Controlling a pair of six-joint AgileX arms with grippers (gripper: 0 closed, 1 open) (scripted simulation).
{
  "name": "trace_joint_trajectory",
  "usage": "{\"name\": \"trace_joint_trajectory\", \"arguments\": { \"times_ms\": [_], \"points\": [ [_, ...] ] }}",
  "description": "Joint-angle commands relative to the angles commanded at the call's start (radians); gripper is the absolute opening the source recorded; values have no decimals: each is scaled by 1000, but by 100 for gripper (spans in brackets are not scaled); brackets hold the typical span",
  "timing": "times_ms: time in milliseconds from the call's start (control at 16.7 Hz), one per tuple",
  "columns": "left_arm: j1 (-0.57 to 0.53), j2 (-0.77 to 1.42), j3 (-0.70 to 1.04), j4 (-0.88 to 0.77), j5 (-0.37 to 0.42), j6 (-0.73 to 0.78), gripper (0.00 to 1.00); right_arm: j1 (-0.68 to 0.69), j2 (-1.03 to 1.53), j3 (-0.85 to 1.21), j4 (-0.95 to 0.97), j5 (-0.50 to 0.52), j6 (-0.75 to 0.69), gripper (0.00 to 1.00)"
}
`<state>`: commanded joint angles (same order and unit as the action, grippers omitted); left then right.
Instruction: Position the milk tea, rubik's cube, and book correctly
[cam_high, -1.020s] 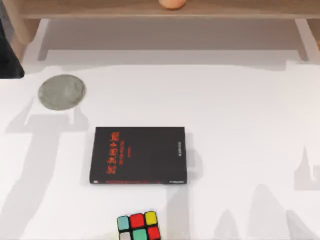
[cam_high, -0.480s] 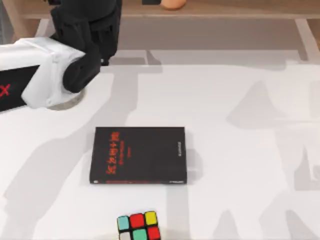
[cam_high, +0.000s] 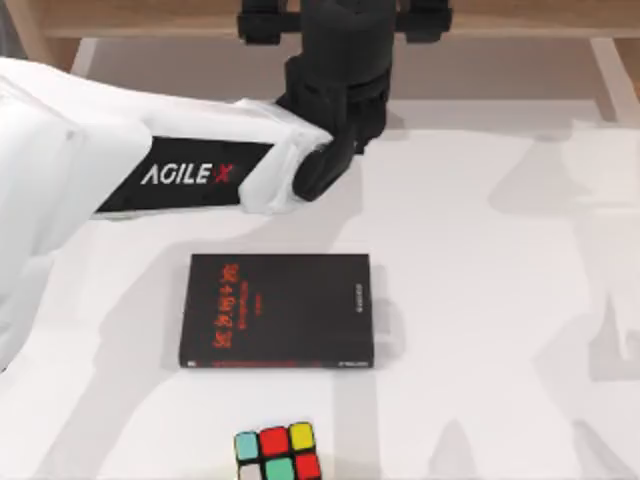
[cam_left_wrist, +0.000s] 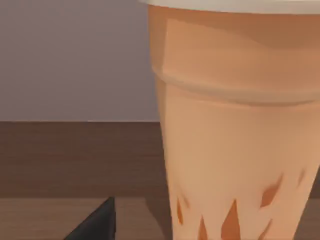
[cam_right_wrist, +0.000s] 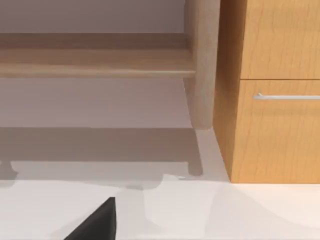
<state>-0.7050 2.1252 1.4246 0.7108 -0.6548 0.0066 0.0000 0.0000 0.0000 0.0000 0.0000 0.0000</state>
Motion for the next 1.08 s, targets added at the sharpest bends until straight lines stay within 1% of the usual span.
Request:
{"name": "trace_joint_trajectory", "arguments": {
  "times_ms": [420, 540, 900, 1080],
  "points": [
    [3, 18, 19, -4, 3, -1, 100, 0, 0, 0, 0, 0, 0, 100],
    [13, 55, 77, -25, 14, -1, 100, 0, 0, 0, 0, 0, 0, 100],
    [68, 205, 339, -132, 71, -3, 100, 0, 0, 0, 0, 0, 0, 100],
    [88, 247, 414, -169, 91, -4, 100, 0, 0, 0, 0, 0, 0, 100]
  ]
}}
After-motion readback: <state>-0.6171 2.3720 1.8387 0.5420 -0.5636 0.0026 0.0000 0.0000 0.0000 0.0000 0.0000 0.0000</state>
